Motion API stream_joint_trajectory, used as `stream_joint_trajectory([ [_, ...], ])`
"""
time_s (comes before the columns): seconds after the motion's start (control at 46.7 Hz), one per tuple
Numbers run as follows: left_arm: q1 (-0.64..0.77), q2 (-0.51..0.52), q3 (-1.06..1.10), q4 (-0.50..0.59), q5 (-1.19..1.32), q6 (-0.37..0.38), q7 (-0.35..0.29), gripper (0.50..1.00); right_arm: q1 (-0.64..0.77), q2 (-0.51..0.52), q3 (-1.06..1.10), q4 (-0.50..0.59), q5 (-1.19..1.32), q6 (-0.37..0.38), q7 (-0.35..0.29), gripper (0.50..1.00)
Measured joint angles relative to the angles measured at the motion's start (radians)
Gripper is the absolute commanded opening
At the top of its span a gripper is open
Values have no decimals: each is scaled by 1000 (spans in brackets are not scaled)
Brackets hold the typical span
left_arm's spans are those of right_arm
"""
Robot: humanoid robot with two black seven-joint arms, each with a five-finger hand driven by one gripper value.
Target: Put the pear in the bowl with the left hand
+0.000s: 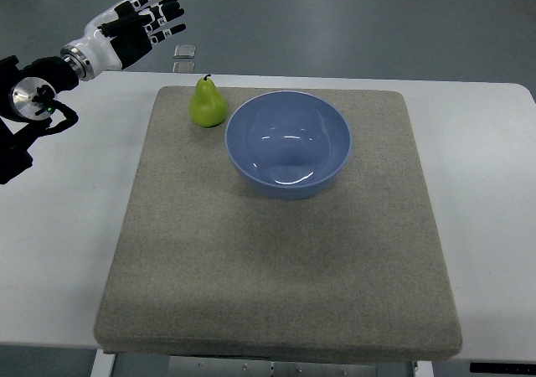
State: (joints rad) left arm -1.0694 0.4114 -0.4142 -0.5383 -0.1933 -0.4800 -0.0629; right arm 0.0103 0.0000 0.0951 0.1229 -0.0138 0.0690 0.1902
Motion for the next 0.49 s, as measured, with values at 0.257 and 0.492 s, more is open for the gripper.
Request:
stream_joint_trajectory([
  [0.257, -4, 6, 2, -3, 0, -1, -16, 996, -1, 0, 0, 0, 0, 0, 0, 926],
  [0.492, -4, 8, 5, -1, 1, 6, -15, 996, 0, 0, 0, 0, 0, 0, 0, 926],
])
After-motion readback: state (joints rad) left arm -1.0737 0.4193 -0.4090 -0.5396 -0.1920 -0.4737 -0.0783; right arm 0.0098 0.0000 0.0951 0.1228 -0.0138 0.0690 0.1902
